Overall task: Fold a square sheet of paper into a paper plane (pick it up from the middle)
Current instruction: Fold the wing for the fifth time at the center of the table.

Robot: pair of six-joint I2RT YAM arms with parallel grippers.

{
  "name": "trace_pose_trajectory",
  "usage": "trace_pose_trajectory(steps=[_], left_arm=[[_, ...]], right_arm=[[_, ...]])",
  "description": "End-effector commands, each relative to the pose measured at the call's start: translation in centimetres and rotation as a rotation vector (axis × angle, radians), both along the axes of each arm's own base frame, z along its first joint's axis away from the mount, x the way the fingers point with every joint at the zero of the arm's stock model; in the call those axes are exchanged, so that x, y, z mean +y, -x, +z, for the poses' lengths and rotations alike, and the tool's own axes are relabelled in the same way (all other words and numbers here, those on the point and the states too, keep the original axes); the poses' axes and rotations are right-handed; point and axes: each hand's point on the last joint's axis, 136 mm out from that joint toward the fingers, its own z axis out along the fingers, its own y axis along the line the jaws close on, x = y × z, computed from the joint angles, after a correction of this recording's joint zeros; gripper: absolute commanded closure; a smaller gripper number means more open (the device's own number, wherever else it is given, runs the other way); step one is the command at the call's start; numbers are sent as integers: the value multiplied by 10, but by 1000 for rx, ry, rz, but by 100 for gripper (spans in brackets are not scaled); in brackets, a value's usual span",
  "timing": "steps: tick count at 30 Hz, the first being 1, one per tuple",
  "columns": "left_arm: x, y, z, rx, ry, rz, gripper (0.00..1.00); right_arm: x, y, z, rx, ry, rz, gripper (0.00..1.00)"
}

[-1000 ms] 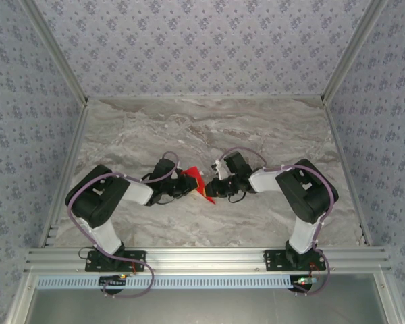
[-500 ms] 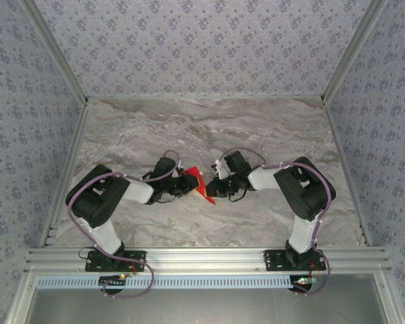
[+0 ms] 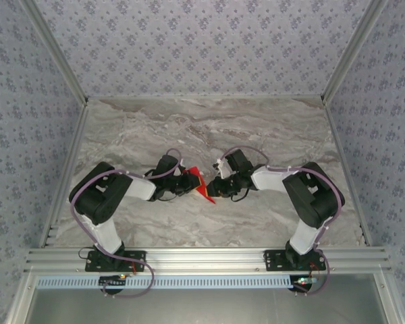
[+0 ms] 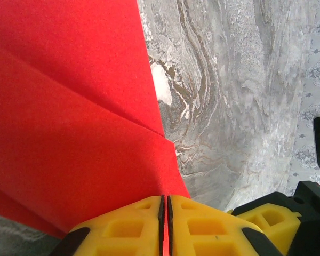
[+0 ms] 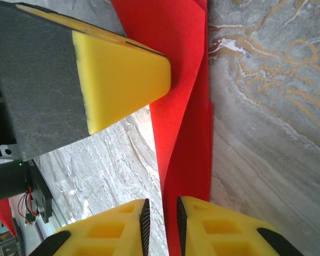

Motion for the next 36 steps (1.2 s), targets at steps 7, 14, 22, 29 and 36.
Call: trace_pose_trajectory(steps=[7,14,22,29,36], left_arm=[[0,5,-10,24,-38,-22,87],[-1,3,-7,18,-33,-21,87],[0,4,-8,23,-46,-21,87],[4,5,-13,30,-67,-16,87],[3,5,-13,33,-68,-16,87]], right_arm=[[-12,16,-24,76,73,3,83],[-15,21,-43,111,105,10,88],[-14,18,-27,85,93,11,83],[-19,30,-21,85,103,30,81],[-26,39,-41,117,152,32,86]])
